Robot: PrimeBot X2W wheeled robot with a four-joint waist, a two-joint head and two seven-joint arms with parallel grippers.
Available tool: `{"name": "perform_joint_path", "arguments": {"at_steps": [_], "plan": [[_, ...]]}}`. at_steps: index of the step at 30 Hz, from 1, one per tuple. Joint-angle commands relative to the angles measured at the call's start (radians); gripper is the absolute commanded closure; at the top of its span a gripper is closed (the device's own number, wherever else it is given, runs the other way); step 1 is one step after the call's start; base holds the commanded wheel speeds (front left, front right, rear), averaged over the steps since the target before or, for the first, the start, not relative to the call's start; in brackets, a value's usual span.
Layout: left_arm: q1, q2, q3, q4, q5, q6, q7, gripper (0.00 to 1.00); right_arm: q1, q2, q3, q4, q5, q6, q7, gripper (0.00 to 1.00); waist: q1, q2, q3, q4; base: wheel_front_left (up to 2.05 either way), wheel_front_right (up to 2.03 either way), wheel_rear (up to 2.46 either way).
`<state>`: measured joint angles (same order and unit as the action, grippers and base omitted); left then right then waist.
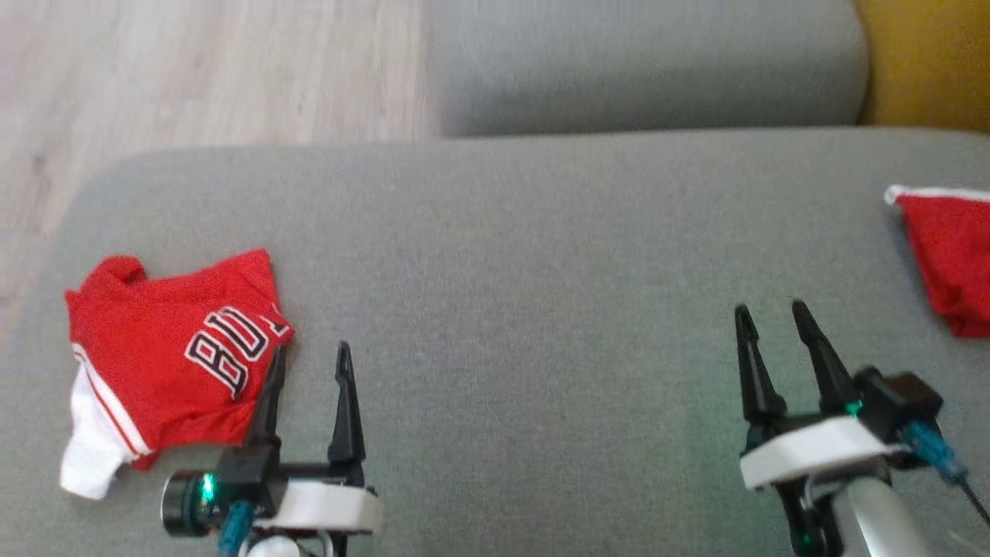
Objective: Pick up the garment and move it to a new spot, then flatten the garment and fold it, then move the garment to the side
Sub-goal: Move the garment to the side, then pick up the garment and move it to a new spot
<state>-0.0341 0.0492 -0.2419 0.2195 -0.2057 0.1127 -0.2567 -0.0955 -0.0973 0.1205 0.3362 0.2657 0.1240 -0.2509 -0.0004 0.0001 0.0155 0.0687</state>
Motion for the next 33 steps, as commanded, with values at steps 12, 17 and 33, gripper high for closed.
{"name": "perform_joint_path", "arguments": {"at_steps": [12,17,33], "plan": [[0.015,0.001,0.072,0.017,0.018,-0.05,-0.005,0.0,0.11,0.021,0.012,-0.074,-0.046,0.007,-0.011,0.0,0.0004,-0.0001,-0.088,-0.001,0.0,0.0,0.0],[0.012,0.001,0.077,0.036,0.025,-0.059,-0.005,0.0,0.114,0.022,0.006,-0.066,-0.047,0.007,-0.011,0.0,0.0004,-0.0001,-0.092,-0.006,0.0,0.0,0.0],[-0.007,0.001,0.101,0.049,0.018,-0.053,-0.005,0.0,0.084,0.032,-0.014,-0.064,-0.027,0.007,-0.011,0.0,0.0004,-0.0001,-0.065,0.121,0.0,0.0,0.0]]}}
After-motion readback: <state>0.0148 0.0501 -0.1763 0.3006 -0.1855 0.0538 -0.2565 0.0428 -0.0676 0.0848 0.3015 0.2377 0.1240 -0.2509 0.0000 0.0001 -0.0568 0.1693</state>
